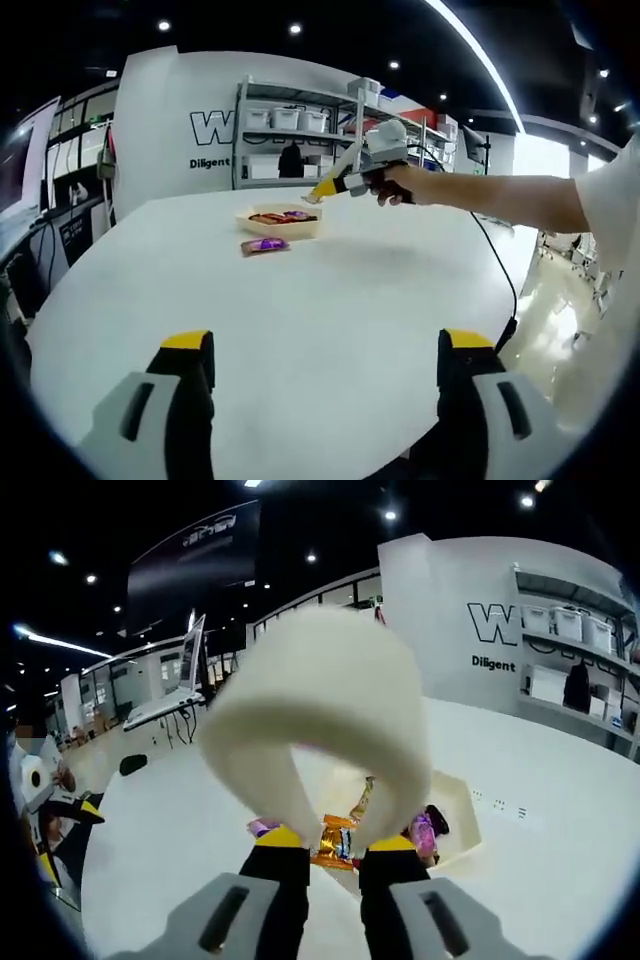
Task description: Place the target food into the container with the food tongs after gripping and lifting it, then release it inside without dropping or visibly crushing the food.
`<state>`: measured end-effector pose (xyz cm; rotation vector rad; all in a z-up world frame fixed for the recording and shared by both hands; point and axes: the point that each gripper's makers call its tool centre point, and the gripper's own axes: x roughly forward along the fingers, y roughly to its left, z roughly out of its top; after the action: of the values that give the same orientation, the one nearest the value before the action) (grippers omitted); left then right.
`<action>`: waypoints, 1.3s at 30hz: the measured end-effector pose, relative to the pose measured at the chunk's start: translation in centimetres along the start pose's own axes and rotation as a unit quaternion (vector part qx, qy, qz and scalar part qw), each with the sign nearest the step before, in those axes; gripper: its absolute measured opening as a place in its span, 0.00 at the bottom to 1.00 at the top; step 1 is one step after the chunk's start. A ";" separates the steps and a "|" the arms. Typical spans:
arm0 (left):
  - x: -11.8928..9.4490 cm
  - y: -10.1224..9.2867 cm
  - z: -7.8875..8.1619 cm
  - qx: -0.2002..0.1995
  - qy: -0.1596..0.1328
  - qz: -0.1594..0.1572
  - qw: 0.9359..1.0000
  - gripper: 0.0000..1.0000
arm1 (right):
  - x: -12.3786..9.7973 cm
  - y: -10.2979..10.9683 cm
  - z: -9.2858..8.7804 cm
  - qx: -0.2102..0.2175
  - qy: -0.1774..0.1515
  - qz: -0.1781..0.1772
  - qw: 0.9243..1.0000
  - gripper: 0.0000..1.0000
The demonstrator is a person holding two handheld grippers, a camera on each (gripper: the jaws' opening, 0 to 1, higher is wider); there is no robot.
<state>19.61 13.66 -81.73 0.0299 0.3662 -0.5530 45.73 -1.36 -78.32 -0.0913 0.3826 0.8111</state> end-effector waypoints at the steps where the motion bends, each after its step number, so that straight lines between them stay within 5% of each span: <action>1: 0.0 0.0 0.0 0.000 0.000 0.000 1.000 0.91 | 0.4 0.1 -0.1 0.000 0.003 0.002 1.000 0.10; 16: 0.7 0.5 0.7 0.013 0.005 0.007 1.000 0.91 | 5.7 -1.4 -1.8 0.010 0.032 0.013 0.999 0.10; 20: 0.9 0.7 0.6 0.012 0.007 0.011 1.000 0.91 | 6.4 -1.1 -2.9 0.029 0.058 0.025 0.998 0.09; 32: 1.8 1.4 -0.6 -0.003 0.020 0.010 1.000 0.91 | 8.1 -2.3 -3.6 -0.009 0.068 0.009 0.998 0.09; 39: 1.8 1.8 -0.7 -0.008 0.019 0.010 1.000 0.91 | 8.4 -2.2 -3.6 0.013 0.066 0.024 0.997 0.10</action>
<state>21.74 14.35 -83.16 0.0296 0.4075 -0.5297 51.44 2.13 -84.91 -0.1118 0.5228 0.8505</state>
